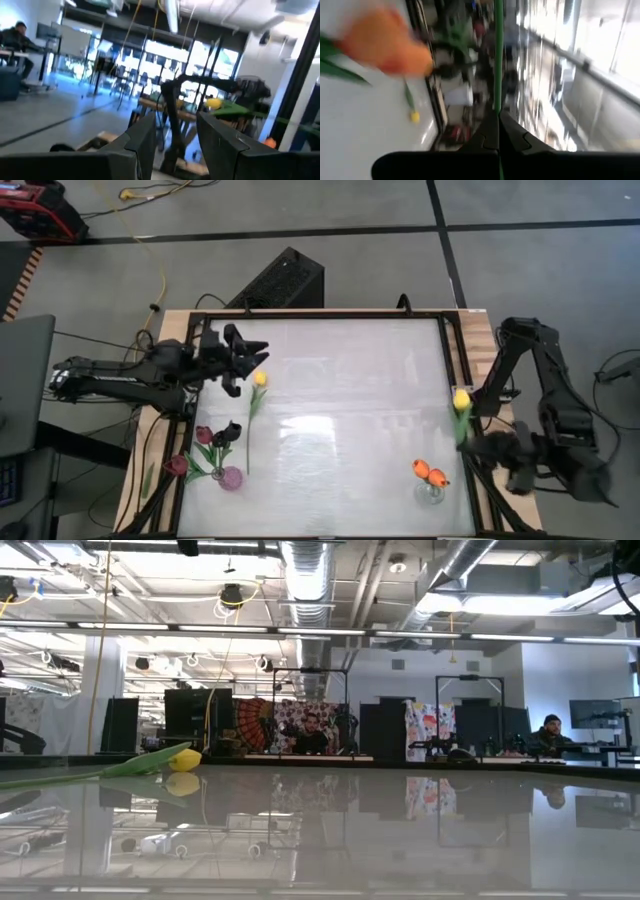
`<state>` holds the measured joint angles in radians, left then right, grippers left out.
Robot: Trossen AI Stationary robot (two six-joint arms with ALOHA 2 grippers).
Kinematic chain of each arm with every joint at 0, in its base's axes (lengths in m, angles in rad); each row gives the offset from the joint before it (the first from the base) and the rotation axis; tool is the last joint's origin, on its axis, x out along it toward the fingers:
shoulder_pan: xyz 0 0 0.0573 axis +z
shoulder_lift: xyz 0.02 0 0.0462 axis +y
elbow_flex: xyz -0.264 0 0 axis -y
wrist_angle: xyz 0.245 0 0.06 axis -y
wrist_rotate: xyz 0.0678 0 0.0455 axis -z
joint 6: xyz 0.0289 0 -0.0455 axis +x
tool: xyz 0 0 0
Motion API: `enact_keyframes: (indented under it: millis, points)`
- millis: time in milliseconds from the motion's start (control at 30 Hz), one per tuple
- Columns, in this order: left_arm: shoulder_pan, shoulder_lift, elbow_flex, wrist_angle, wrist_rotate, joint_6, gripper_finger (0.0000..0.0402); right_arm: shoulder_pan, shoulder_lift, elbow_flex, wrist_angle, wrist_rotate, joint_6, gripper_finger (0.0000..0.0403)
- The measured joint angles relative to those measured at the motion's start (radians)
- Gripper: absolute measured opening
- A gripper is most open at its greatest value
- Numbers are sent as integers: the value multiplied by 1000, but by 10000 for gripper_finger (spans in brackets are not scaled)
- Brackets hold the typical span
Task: Sort flowers into vase by color
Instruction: Put the top yellow flower into the transparent flower vase
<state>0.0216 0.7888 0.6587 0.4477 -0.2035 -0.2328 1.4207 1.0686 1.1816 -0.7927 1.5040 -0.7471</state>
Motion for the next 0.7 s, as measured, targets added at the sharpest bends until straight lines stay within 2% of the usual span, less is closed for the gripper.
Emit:
enact_keyframes:
  millis: [67, 167, 233, 300, 400, 500, 600, 700]
  points:
    - [1, 10, 0, 29, -29, -19, 129, -99, -16, 0, -54, -5, 20, 17]
    - [29, 22, 0, 8, -97, -141, 129, -260, -45, 0, -117, -6, 21, 17]
    - [74, 39, 1, 6, -83, -232, 125, -393, -78, 0, -111, -11, 14, 17]
    - [133, 59, 0, 2, -13, -342, 117, -549, -109, 0, -73, -53, -27, 17]
    - [244, 91, 33, -45, 151, -414, 102, -788, -124, 0, 12, -232, -106, 17]
    - [322, 128, 77, -89, 251, -438, 89, -998, -104, -2, 111, -488, -177, 17]
    - [363, 172, 106, -100, 336, -441, 85, -1187, -45, -28, 254, -705, -272, 17]
    - [386, 215, 120, -101, 439, -423, 91, -1329, 48, -43, 333, -845, -338, 17]
